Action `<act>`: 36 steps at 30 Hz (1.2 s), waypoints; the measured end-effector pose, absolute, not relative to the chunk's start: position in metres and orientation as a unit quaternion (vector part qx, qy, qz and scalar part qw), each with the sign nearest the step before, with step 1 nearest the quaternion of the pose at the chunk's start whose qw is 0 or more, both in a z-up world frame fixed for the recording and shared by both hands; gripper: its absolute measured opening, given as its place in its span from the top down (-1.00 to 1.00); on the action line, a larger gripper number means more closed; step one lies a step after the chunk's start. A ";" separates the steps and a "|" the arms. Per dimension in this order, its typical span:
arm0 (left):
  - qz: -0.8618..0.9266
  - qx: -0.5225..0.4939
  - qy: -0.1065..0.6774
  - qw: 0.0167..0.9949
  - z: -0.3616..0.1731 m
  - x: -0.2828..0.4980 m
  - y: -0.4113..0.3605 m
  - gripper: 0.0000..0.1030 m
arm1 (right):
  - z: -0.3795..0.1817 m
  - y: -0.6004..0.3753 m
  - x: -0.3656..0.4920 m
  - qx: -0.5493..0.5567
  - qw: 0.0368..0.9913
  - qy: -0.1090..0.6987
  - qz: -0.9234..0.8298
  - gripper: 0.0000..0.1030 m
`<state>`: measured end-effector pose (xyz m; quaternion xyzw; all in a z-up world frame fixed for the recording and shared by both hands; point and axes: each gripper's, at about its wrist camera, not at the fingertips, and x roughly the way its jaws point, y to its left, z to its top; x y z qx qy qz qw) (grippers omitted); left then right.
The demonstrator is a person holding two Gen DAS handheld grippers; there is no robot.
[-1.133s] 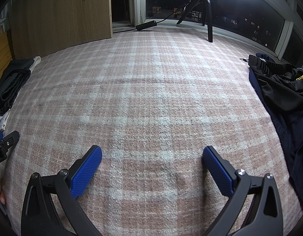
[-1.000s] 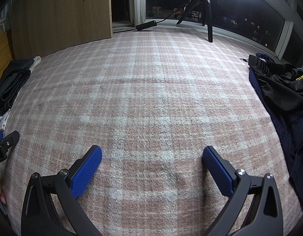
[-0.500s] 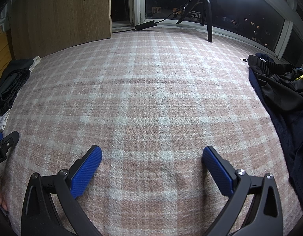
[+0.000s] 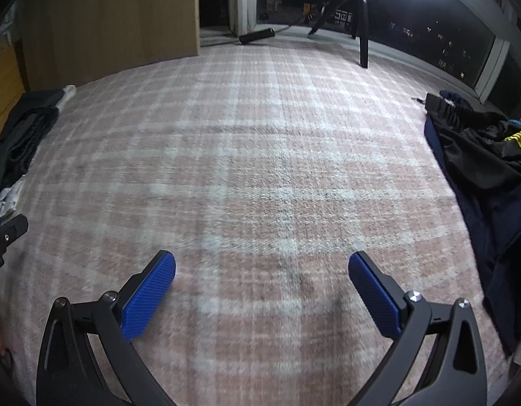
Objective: Fold clothes
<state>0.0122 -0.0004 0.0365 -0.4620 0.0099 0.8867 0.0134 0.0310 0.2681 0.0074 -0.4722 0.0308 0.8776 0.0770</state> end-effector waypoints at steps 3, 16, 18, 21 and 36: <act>0.891 -0.453 0.009 0.016 0.053 0.020 -0.004 -0.98 | 0.027 0.266 0.044 -0.463 0.075 0.034 0.882 -1.00; 0.918 -0.394 0.021 0.042 0.133 0.053 -0.007 -0.98 | 0.117 0.267 0.103 -0.414 0.084 0.055 0.905 -1.00; 0.921 -0.385 0.023 0.052 0.144 0.055 -0.006 -0.98 | 0.124 0.267 0.105 -0.405 0.088 0.058 0.908 -1.00; 0.927 -0.368 0.028 0.069 0.162 0.057 0.000 -0.98 | 0.141 0.276 0.114 -0.385 0.102 0.059 0.915 -1.00; 0.931 -0.321 0.052 0.169 0.210 0.062 0.056 -0.99 | 0.191 0.348 0.200 -0.325 0.244 0.078 0.910 -1.00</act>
